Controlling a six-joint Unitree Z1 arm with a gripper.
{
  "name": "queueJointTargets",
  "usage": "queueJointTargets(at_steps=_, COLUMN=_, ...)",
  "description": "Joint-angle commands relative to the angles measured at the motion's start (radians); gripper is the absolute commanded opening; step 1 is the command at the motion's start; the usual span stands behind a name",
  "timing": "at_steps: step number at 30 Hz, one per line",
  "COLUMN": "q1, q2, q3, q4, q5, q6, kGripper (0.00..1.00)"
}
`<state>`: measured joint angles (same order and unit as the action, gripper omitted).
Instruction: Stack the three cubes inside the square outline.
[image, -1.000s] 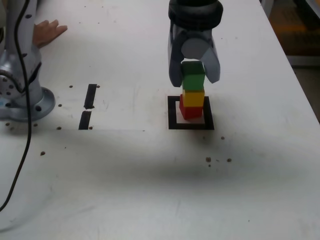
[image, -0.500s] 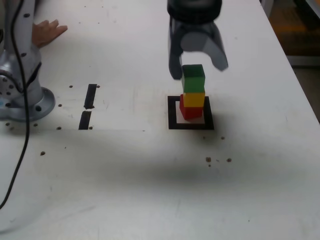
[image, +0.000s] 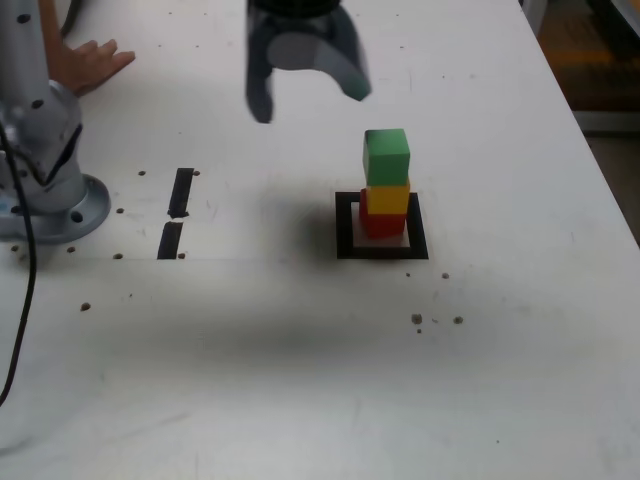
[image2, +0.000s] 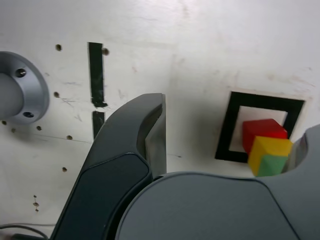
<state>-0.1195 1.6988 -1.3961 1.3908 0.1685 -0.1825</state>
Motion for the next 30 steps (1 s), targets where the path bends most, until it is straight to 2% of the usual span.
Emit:
queueJointTargets(at_steps=1, q1=0.012, q2=-0.035, q3=0.048, q4=-0.009, q5=-0.008, q6=-0.011, kGripper=0.97)
queueJointTargets(at_steps=10, q1=0.043, q2=-0.117, q3=0.252, q4=-0.118, q5=-0.084, q6=-0.036, kGripper=0.99)
queueJointTargets(at_steps=13, q1=0.047, q2=-0.130, q3=0.315, q4=-0.161, q5=-0.115, q6=-0.036, kGripper=1.00)
queueJointTargets(at_steps=18, q1=0.047, q2=-0.133, q3=0.391, q4=-0.224, q5=-0.145, q6=-0.021, kGripper=1.00)
queueJointTargets(at_steps=26, q1=0.047, q2=-0.114, q3=0.527, q4=-0.442, q5=-0.239, q6=0.053, kGripper=1.00)
queueJointTargets(at_steps=30, q1=0.047, q2=-0.109, q3=0.558, q4=-0.486, q5=-0.255, q6=0.077, kGripper=1.00)
